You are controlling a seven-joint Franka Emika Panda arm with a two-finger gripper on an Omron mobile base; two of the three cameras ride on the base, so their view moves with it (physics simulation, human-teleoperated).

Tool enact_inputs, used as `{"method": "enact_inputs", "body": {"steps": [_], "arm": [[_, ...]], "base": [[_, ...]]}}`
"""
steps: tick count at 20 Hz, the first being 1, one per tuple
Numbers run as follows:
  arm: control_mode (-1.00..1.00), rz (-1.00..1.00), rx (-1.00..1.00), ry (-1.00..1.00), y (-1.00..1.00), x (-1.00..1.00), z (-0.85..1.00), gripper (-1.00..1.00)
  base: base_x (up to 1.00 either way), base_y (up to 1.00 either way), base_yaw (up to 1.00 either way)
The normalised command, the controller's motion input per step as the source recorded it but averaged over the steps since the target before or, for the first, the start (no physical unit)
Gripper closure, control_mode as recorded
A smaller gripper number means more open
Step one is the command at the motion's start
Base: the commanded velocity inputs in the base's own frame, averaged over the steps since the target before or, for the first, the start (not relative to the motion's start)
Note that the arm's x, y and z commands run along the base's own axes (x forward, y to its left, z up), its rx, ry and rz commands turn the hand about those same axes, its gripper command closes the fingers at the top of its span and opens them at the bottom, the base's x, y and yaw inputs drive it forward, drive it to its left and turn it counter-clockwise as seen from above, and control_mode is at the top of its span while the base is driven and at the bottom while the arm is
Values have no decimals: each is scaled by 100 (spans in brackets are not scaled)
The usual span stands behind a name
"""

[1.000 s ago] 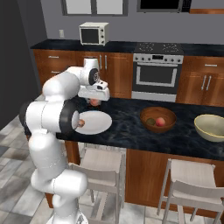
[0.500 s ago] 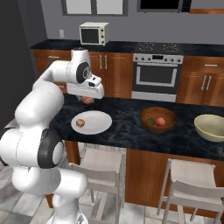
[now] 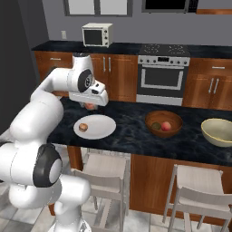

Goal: Take the fruits from the plate on the dining counter and place two fruits in each bowl.

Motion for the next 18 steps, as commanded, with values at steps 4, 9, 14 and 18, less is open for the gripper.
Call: {"method": "enact_inputs", "body": {"steps": [4, 9, 14, 18], "arm": [[100, 0, 0, -5, -33, 0, -9, 100], [100, 0, 0, 0, 0, 0, 0, 100], [100, 0, 0, 0, 0, 0, 0, 100], [100, 0, 0, 0, 0, 0, 0, 100]], "base": [[2, -24, 0], [10, -100, 0], [23, -100, 1], [26, -63, -3]]}}
